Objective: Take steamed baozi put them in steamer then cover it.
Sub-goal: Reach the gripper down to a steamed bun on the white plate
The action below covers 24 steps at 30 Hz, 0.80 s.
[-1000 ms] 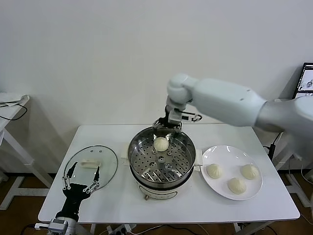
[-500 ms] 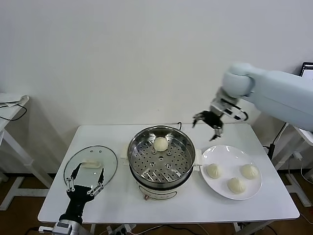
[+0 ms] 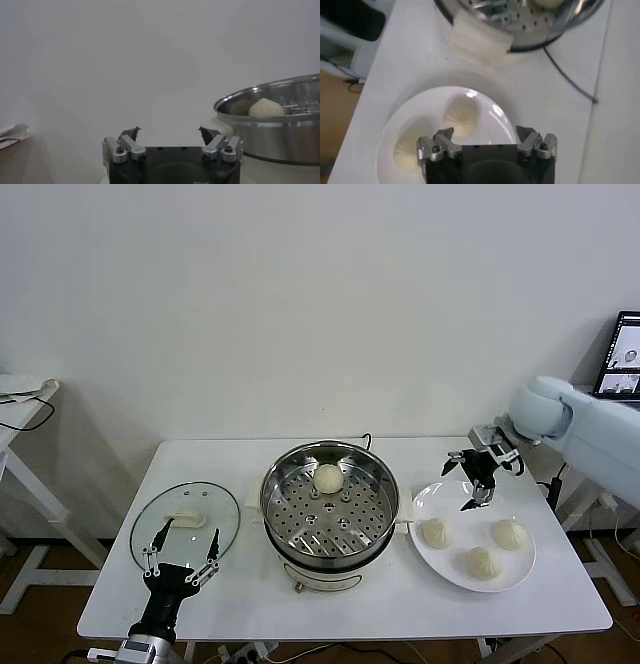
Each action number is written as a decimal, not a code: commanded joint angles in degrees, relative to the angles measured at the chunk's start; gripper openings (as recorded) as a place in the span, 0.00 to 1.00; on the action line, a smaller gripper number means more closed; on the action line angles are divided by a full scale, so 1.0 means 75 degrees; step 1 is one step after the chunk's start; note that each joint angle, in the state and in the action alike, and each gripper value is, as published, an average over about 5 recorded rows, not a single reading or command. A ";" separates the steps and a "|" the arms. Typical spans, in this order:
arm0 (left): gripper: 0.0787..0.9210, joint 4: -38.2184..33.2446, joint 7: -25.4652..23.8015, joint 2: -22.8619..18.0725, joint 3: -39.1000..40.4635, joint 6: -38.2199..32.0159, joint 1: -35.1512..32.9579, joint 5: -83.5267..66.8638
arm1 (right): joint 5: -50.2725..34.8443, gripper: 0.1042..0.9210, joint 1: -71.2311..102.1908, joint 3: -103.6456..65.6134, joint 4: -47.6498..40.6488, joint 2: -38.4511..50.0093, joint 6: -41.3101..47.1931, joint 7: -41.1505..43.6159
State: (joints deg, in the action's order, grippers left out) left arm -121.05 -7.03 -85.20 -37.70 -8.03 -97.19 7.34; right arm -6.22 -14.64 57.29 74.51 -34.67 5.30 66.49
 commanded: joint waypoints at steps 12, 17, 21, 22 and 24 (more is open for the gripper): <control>0.88 0.0153 -0.0008 -0.0022 0.0017 -0.0009 0.0105 0.0042 | 0.0575 0.88 0.2338 -0.1610 -0.0807 -0.0413 0.0412 -0.0455; 0.88 0.0230 -0.0018 -0.0024 0.0007 -0.0020 0.0134 0.0041 | 0.0509 0.88 0.2414 -0.1646 -0.0868 -0.0550 0.0434 -0.0613; 0.88 0.0242 -0.0019 -0.0028 -0.0007 -0.0024 0.0140 0.0040 | 0.0502 0.88 0.2442 -0.1645 -0.0880 -0.0631 0.0455 -0.0639; 0.88 0.0235 -0.0018 -0.0030 -0.0008 -0.0024 0.0141 0.0039 | 0.0510 0.88 0.2440 -0.1644 -0.0887 -0.0648 0.0454 -0.0645; 0.88 0.0221 -0.0017 -0.0032 -0.0006 -0.0021 0.0141 0.0038 | 0.0534 0.88 0.2426 -0.1636 -0.0916 -0.0689 0.0450 -0.0655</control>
State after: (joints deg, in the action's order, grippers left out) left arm -119.47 -7.17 -85.39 -37.79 -8.23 -96.16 7.59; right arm -2.55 1.54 46.41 68.30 -38.99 8.28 62.38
